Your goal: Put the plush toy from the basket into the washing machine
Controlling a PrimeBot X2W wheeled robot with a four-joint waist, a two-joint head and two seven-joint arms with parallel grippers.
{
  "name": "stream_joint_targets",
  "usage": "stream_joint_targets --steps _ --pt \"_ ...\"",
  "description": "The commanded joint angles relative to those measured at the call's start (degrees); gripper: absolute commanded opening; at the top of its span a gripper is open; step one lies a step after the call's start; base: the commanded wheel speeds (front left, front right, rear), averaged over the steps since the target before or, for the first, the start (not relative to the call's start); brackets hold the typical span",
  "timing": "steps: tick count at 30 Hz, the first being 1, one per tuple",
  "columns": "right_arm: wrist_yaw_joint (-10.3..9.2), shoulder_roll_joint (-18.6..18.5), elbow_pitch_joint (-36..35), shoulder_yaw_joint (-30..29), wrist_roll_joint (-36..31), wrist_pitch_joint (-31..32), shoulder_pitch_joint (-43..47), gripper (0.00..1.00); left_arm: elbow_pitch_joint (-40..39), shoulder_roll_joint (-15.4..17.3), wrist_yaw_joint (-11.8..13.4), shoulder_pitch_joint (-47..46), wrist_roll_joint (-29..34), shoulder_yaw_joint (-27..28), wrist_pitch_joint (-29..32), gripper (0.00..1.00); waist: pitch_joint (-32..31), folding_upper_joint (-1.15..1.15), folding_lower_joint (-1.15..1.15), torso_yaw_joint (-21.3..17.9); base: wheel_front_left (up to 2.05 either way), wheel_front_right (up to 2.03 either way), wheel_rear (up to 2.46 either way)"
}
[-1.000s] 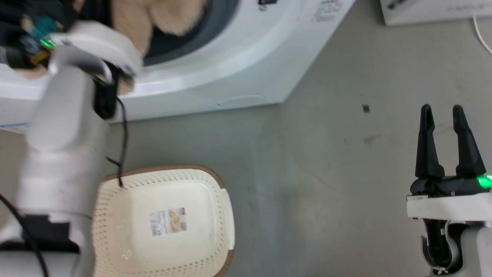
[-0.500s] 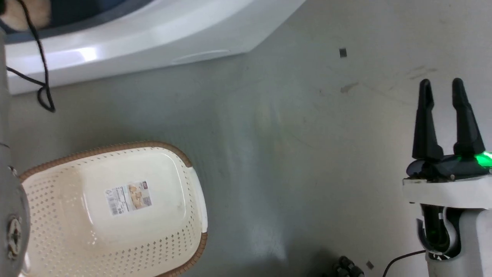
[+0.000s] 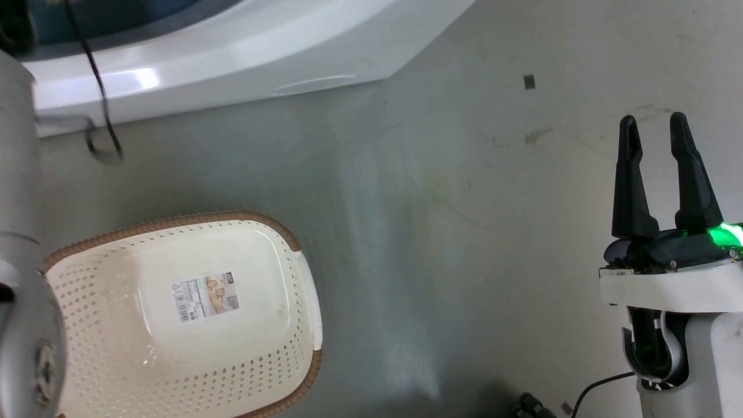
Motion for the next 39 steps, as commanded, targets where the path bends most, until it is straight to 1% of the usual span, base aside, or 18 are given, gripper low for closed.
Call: stream_joint_targets --steps 1,6,12,16,19,23,30,39 --pt "-0.04 0.0 0.1 -0.1 -0.3 -0.2 -1.2 1.00 -0.4 -0.4 0.2 1.7 0.0 0.2 -0.2 1.00 -1.1 0.00 -0.01 0.7 0.00 0.00 0.00" --pt "-0.04 0.0 0.8 -0.3 -1.3 -0.2 -0.4 1.00 -3.0 -2.4 0.1 7.7 0.7 0.1 -0.2 1.00 -4.5 0.00 -0.01 2.6 0.00 0.00 0.00" --pt "-0.04 0.0 1.5 0.1 -3.3 -0.2 1.3 1.00 -8.0 -5.5 0.7 16.7 1.2 1.0 -0.2 1.00 -9.7 0.00 -0.01 5.0 0.00 0.00 0.00" --pt "-0.04 0.0 1.7 0.7 -5.6 -0.2 2.6 1.00 -13.5 -7.6 1.8 23.8 2.2 2.0 -0.2 1.00 -13.5 0.00 -0.01 6.6 0.00 0.00 0.00" --pt "-0.04 0.0 1.9 0.8 -6.9 -0.2 3.7 1.00 -18.2 -8.3 2.9 29.4 3.5 2.8 -0.2 1.00 -16.3 0.00 -0.01 7.5 0.00 0.00 0.00" --pt "-0.04 0.0 2.4 0.5 -8.2 -0.2 5.2 1.00 -24.6 -9.8 3.6 37.4 4.5 4.1 -0.2 1.00 -19.9 0.00 -0.01 8.8 0.00 0.00 0.00" --pt "-0.04 0.0 3.1 -0.4 -10.1 -0.3 8.6 1.00 -31.4 -12.7 4.9 49.6 6.9 4.7 -0.2 1.00 -26.7 0.00 -0.01 11.7 0.00 0.00 0.00" --pt "-0.04 0.0 4.2 -1.2 -11.3 -0.3 13.6 1.00 -39.8 -15.0 4.3 62.3 7.9 4.8 -0.2 1.00 -33.8 0.00 -0.01 13.8 0.00 0.00 0.00"
